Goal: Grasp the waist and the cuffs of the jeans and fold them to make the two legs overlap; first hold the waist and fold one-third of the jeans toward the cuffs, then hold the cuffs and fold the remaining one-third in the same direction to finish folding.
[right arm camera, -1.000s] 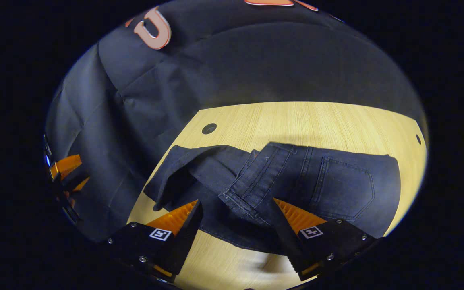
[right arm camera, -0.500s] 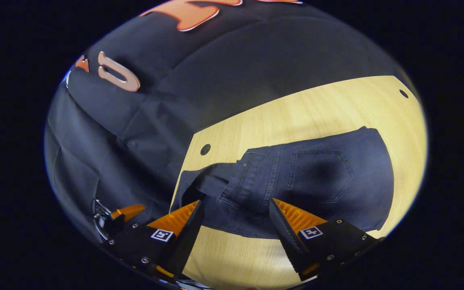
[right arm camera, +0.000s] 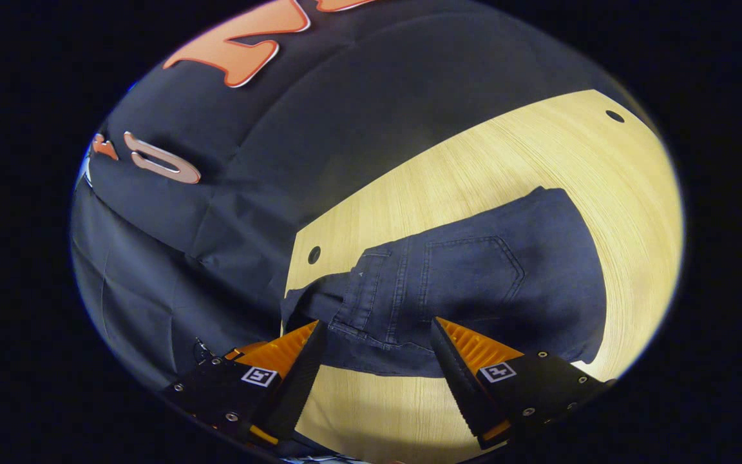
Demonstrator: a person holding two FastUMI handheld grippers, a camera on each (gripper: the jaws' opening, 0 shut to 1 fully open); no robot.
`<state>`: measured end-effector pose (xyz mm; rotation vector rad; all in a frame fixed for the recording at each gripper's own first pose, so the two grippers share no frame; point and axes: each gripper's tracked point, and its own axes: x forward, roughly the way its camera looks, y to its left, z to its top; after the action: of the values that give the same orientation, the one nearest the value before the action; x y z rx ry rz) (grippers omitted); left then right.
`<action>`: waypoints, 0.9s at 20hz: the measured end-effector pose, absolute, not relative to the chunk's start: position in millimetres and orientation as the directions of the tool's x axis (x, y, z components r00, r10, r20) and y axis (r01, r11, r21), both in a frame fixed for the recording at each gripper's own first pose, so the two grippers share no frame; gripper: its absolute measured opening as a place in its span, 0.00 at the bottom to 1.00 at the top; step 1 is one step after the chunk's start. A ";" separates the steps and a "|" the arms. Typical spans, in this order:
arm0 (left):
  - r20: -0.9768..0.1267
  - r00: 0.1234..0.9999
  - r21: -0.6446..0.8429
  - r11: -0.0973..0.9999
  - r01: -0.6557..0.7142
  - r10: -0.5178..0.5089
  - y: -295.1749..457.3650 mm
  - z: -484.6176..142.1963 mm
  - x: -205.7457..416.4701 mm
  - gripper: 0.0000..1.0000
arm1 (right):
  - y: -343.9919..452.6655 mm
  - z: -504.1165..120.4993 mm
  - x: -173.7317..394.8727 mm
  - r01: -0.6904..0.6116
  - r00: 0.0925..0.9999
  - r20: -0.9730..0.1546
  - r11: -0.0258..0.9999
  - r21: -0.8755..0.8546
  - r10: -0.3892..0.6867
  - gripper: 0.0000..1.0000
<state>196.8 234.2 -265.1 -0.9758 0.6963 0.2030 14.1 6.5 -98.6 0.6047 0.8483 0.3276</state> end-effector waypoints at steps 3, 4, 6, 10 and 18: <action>-0.623 0.770 -0.681 0.579 -0.448 -0.138 233.3 -264.4 209.1 0.98 | 3.4 -102.0 15.4 -0.020 0.623 -0.601 0.778 0.628 0.501 0.98; -0.621 0.771 -0.682 0.583 -0.442 -0.141 232.3 -263.7 212.1 0.98 | 2.5 -103.2 16.9 -0.011 0.622 -0.600 0.771 0.636 0.504 0.98; -0.609 0.779 -0.694 0.575 -0.433 -0.148 232.4 -263.4 221.8 0.93 | -0.7 -103.0 17.3 0.010 0.622 -0.600 0.760 0.650 0.504 0.98; -0.500 0.844 -0.823 0.407 -0.395 -0.192 217.6 -253.8 258.6 0.95 | -8.1 -97.3 16.1 0.041 0.630 -0.589 0.736 0.676 0.506 0.98; -0.532 0.799 -0.791 0.501 -0.350 -0.281 167.6 -265.2 265.2 0.00 | -43.6 -93.8 6.5 0.095 0.670 -0.586 0.730 0.677 0.456 0.98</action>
<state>265.2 167.6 -265.2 -1.0675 0.6769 0.0455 6.5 -43.6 -93.8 0.7416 0.8280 0.2261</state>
